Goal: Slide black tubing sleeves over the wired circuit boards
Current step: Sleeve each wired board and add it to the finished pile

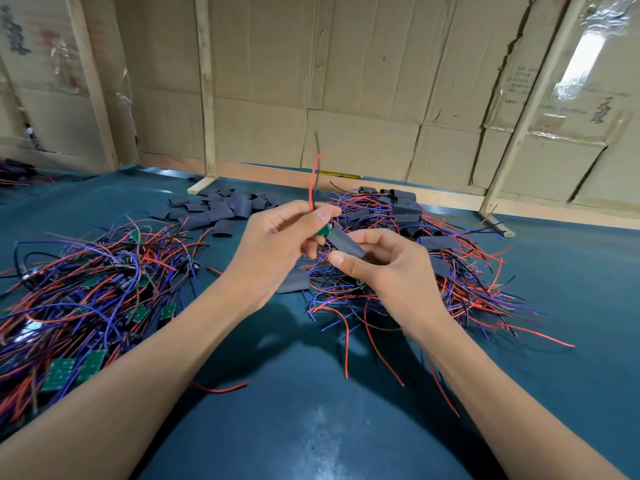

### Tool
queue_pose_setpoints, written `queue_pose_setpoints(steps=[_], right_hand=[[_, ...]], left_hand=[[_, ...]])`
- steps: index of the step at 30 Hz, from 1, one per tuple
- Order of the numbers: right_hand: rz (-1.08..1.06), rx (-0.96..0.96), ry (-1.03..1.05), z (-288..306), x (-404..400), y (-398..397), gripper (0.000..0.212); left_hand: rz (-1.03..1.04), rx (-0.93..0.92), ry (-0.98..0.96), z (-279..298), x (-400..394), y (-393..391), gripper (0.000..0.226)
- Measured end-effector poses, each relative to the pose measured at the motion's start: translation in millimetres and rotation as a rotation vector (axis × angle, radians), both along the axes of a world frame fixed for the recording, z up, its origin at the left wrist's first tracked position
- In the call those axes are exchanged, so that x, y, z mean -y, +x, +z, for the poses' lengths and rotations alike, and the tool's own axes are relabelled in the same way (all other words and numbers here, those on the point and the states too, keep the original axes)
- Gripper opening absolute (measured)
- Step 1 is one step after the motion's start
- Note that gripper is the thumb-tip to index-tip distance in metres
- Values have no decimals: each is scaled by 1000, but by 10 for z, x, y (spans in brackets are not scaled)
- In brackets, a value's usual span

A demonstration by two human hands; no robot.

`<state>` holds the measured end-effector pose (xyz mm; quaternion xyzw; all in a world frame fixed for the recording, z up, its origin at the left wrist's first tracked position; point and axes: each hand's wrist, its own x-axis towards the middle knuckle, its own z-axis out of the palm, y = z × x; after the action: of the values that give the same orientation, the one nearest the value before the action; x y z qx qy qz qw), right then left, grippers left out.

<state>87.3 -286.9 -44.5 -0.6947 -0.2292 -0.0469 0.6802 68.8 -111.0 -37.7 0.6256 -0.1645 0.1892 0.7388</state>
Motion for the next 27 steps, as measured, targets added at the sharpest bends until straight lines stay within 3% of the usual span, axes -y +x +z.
queue_pose_setpoints(steps=[3, 12, 20, 27], right_hand=[[-11, 34, -14, 18, 13, -6, 30], [-86, 100, -59, 35, 39, -9, 33], [-131, 162, -87, 69, 75, 22, 33], [-160, 164, -117, 64, 85, 43, 35]], left_hand=[[-44, 9, -68, 16, -20, -10, 16], [-9, 21, -23, -21, -117, 36, 29], [-95, 40, -132, -39, -61, 10, 21], [-15, 63, -89, -55, -66, 26, 16]])
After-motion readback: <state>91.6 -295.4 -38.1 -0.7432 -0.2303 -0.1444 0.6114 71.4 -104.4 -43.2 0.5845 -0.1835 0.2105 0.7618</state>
